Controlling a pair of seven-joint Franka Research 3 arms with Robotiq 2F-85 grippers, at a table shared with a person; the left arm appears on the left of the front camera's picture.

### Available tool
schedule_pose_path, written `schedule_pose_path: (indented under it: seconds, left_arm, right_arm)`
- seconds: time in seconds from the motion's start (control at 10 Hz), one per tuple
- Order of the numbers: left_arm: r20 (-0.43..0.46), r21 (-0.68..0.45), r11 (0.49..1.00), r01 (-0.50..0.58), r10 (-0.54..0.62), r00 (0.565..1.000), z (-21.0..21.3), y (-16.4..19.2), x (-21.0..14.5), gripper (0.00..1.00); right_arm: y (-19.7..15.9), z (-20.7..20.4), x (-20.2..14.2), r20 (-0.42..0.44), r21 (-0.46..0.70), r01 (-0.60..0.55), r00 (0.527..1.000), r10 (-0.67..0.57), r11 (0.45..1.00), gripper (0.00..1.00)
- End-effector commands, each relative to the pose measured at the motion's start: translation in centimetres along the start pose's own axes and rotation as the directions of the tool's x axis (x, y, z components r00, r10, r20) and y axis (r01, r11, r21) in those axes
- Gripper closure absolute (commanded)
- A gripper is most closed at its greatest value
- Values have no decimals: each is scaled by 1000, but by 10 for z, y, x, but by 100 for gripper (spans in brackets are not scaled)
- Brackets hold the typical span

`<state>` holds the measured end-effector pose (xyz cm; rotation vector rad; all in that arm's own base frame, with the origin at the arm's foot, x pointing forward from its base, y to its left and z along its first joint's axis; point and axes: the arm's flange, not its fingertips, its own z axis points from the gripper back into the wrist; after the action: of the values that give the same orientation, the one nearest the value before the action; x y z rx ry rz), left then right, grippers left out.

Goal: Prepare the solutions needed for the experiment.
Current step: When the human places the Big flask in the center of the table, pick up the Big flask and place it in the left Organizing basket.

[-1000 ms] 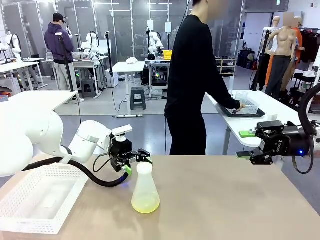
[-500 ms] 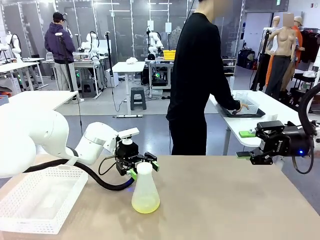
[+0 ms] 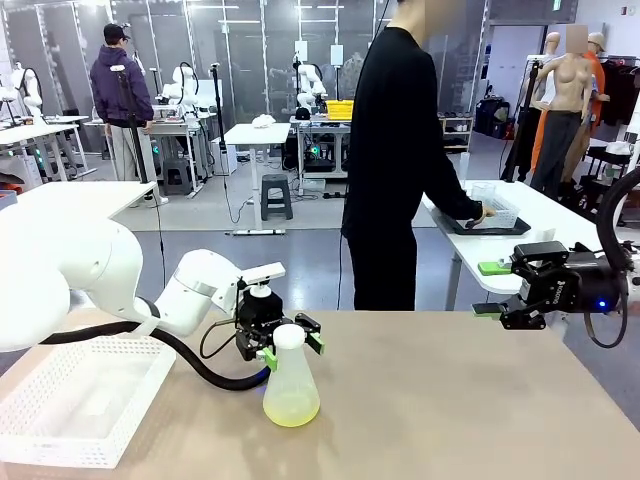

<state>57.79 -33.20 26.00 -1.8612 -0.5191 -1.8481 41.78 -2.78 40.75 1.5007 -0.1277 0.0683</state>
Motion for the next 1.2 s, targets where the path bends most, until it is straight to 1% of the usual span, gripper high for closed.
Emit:
schedule_pose_path:
  seconds: [0.0,0.1,0.3,0.4,0.7,1.1]
  left_arm:
    - [-16,-36,999,4,-4,1000,-15,-20,-4,0]
    - [-9,-47,999,12,-13,1000,-15,-21,-4,0]
    - [-30,-40,999,23,-24,999,-19,-21,-4,0]
    - [-15,-40,999,16,-16,1000,-18,-19,-3,0]
    - [12,-3,1000,23,-23,1000,-11,-15,-3,29]
    - [16,28,999,18,-18,1000,-6,-11,-2,69]
  right_arm:
    - [1,-1,1,-1,4,-3,1000,3,1000,20]
    - [1,-1,1,-1,4,-3,1000,3,1000,20]
    - [1,-1,1,-1,4,-3,1000,3,1000,20]
    - [1,-1,1,-1,4,-3,1000,3,1000,20]
    - [1,-1,1,-1,4,-3,1000,3,1000,20]
    - [1,-1,1,-1,4,-3,1000,3,1000,20]
